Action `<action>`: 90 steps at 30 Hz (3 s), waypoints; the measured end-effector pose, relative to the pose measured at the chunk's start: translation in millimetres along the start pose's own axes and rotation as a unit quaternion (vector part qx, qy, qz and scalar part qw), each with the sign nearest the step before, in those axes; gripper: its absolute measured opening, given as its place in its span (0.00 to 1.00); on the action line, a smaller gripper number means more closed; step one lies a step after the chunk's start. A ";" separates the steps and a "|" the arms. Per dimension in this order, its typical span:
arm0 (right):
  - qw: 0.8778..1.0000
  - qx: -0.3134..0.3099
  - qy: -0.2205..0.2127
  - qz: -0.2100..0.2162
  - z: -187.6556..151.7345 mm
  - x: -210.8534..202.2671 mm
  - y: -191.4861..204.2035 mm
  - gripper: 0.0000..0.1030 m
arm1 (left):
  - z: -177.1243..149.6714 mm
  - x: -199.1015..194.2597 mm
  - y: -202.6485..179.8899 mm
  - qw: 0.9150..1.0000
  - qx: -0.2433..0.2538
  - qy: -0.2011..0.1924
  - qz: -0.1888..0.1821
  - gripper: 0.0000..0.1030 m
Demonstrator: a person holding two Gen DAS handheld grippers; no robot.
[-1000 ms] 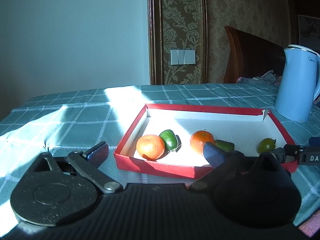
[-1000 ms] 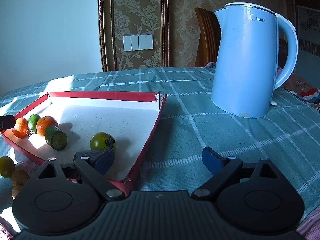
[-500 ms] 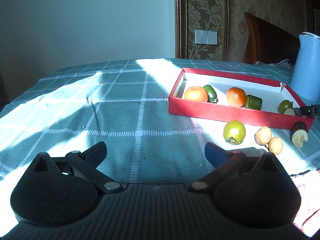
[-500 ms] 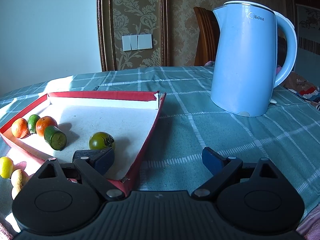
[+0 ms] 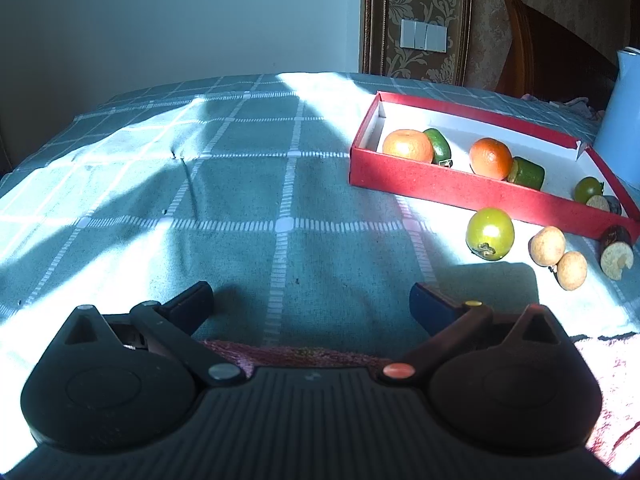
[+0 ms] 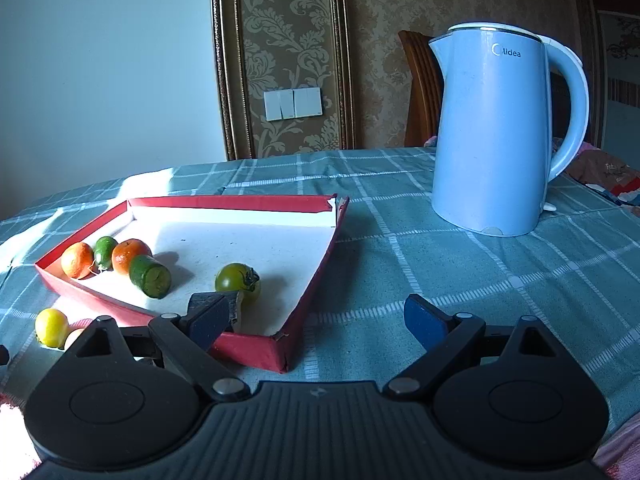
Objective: Organize fruits
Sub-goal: 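Move the right gripper to the dark eggplant chunk and close on it, then lift the eggplant chunk into the red tray and open the right gripper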
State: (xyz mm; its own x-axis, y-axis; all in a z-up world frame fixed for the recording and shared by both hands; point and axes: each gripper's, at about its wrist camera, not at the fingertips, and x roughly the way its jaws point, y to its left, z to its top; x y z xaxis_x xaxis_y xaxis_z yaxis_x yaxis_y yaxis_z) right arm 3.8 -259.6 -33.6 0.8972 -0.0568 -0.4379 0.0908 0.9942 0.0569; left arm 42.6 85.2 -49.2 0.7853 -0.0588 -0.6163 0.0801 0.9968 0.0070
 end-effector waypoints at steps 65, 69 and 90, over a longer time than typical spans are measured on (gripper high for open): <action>0.983 -0.162 -0.001 0.084 7.7 -19.0 75.5 0.37 | -0.6 -0.4 2.9 1.000 -0.001 0.000 -0.001 1.00; 0.983 -0.166 -0.004 0.074 15.1 -8.8 78.8 0.37 | -0.6 -0.4 2.9 1.000 -0.001 0.000 -0.001 1.00; 0.982 -0.181 0.038 0.029 37.2 78.1 89.4 0.37 | -0.5 -0.2 2.9 1.000 -0.001 0.001 -0.001 1.00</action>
State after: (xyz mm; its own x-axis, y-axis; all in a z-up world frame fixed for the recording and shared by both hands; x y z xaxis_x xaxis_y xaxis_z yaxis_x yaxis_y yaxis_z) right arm 98.1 -178.6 -29.4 0.8602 -0.0064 -0.5099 -0.1315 0.9633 -0.2340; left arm 42.4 88.2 -49.5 0.7846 -0.0601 -0.6171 0.0801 0.9968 0.0047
